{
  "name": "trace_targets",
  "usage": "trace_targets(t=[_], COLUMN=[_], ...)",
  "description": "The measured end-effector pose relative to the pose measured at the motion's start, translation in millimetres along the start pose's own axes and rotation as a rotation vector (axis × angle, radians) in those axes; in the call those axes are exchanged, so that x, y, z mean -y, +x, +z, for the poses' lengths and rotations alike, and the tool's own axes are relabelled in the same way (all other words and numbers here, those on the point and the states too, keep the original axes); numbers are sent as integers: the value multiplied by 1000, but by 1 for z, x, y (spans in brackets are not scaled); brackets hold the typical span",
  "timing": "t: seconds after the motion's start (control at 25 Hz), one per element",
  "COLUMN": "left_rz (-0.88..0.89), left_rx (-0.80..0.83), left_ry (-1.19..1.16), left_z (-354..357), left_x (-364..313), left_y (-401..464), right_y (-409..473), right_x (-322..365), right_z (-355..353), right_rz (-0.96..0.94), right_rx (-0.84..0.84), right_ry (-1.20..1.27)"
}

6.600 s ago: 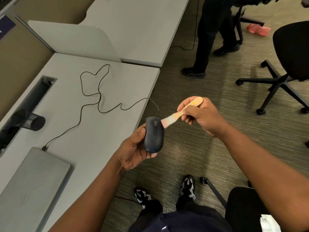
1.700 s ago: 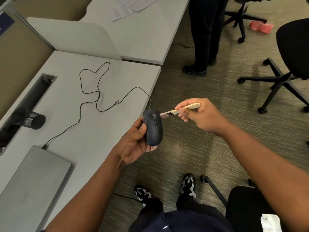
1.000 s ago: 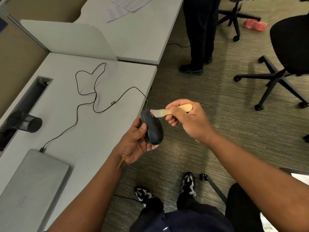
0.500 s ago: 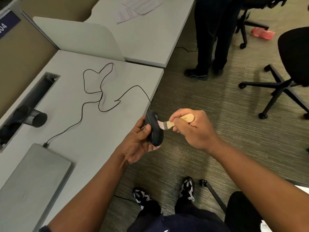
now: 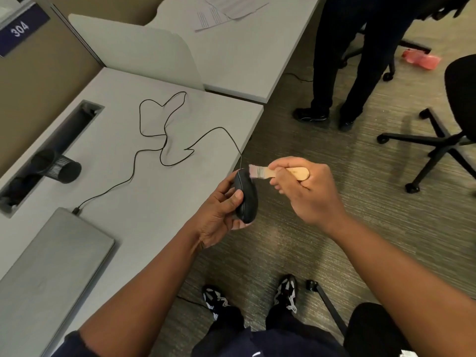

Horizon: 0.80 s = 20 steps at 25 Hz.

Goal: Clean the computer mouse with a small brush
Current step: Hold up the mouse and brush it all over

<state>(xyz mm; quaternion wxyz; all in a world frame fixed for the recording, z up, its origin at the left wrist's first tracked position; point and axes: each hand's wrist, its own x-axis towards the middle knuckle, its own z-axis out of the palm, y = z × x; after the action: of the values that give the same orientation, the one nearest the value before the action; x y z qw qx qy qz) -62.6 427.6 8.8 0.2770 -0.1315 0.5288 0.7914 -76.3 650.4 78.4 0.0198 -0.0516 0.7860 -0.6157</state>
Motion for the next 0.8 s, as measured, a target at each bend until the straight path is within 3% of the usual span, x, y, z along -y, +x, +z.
trace_targets(t=[0.2,0.44,0.64,0.8], left_rz=[1,1,-1,-4], left_rx=[-10,2,0,26], left_ry=[-4,-5,-4,0], left_z=[4,2,0,0], left_x=[-1,0,-1,-2], left_y=[2,5,2,0], right_y=[2,4,3,8], right_x=[-5,0,-7,1], right_z=[1,5,-1,3], right_rz=[68,-32,88,-16], right_rx=[101,19,104,55], right_ry=[-81,-16,-21,-15])
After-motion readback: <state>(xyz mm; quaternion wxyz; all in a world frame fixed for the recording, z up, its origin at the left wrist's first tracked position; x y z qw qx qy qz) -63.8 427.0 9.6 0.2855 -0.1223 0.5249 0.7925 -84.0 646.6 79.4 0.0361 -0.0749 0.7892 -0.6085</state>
